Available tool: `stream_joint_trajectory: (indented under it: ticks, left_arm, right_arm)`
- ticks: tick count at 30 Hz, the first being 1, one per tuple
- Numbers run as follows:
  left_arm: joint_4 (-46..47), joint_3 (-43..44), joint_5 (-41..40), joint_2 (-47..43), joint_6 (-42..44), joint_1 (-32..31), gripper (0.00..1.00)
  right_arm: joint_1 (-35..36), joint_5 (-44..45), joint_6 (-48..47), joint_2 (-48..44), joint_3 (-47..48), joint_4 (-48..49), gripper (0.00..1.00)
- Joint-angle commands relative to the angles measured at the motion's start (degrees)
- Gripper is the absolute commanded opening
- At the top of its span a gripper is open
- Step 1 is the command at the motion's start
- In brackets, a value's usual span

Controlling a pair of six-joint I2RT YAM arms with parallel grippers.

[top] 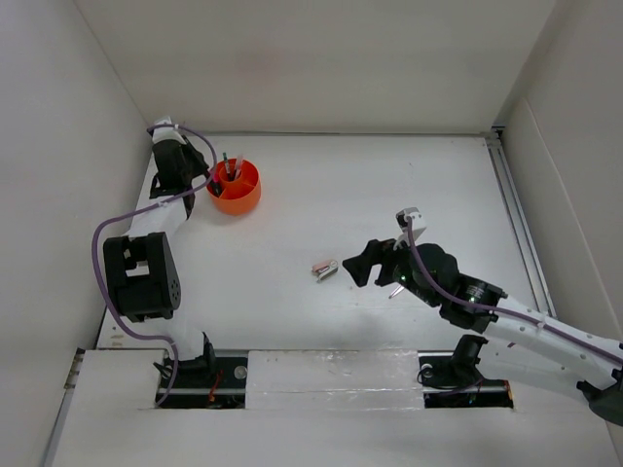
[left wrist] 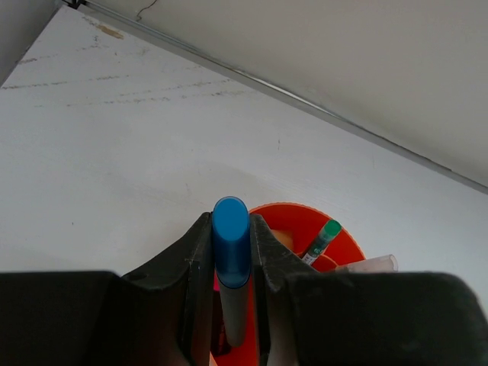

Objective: Sort the stationery into containers
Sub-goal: Place the pen in the storage box.

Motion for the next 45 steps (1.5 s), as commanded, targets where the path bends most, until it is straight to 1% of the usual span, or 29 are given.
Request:
stream_joint_trajectory:
  ticks: [1,15,22,23,26,27,28,30,31,35,37,39,40,41,42,44,45]
  left_arm:
    - [3.08,-1.67,1.27,0.39,-0.54,0.17,0.00]
    - [3.08,-2.73,0.66,1.53,-2.12,0.17,0.00]
    - [2.56,-2.73,1.89,1.53,-2.13,0.17,0.01]
    - [1.94,-2.73,1.89,1.53,-2.13,0.17,0.10]
    - [1.94,-2.73,1.89,0.22,-2.13,0.17,0.22]
    - [1.94,-3.25,1.89,0.21,-2.13,0.17,0.30]
    - [1.94,-3.25,1.89,-0.31,-2.13,0.17,0.33]
    - [1.94,-3.25,1.89,-0.84,-2.13,0.17,0.36]
    - [2.46,-3.25,1.89,-1.37,-2.13,0.17,0.43]
    - [2.47,-3.78,1.89,-2.60,-2.65,0.17,0.48]
    - [2.47,-3.78,1.28,-4.88,-3.44,0.17,0.55]
    - [2.47,-3.78,0.05,-7.85,-4.31,0.17,0.68]
    - [2.47,-4.30,-0.65,-9.18,-4.93,0.17,0.87]
    - [2.47,-4.31,-1.79,-10.50,-5.63,0.17,1.00]
    - [0.55,-3.61,-3.02,-13.03,-7.29,0.17,1.00]
    - [-1.66,-2.38,-3.64,-15.60,-8.27,0.17,1.00]
    - [-2.62,-1.68,-2.69,-16.91,-9.06,0.17,1.00]
  right_arm:
    - [0.46,0.08,0.49,-0.75,-0.34,0.16,0.92]
    - [0.46,1.13,-0.65,-3.56,2.04,-2.83,0.92]
    - [0.46,1.75,-0.65,-4.08,2.57,-3.87,0.92]
    - [0.46,1.75,-0.65,-4.09,2.57,-3.88,0.92]
    - [0.46,1.75,-1.17,-4.09,2.57,-3.88,0.92]
    - [0.46,1.75,-1.18,-4.09,2.57,-3.88,0.92]
    - [0.46,1.75,-1.18,-4.09,3.09,-3.88,0.92]
    - [0.46,1.75,-1.18,-4.09,3.09,-3.88,0.92]
    - [0.46,1.75,-1.18,-3.57,3.09,-3.88,0.92]
    - [0.46,1.75,-1.18,-3.56,3.09,-3.88,0.93]
    - [0.46,1.75,-1.18,-3.03,3.09,-3.88,0.93]
    - [0.46,2.36,-1.18,-2.33,3.09,-3.88,0.95]
    - [0.46,2.36,-1.18,-0.85,3.09,-3.88,0.98]
    - [0.46,2.88,-0.66,-0.32,3.09,-3.88,0.98]
    - [0.46,3.50,-0.65,1.08,3.61,-4.40,1.00]
    - [0.46,5.16,0.93,2.67,4.14,-5.45,1.00]
    - [0.46,5.87,1.45,3.55,4.93,-6.07,1.00]
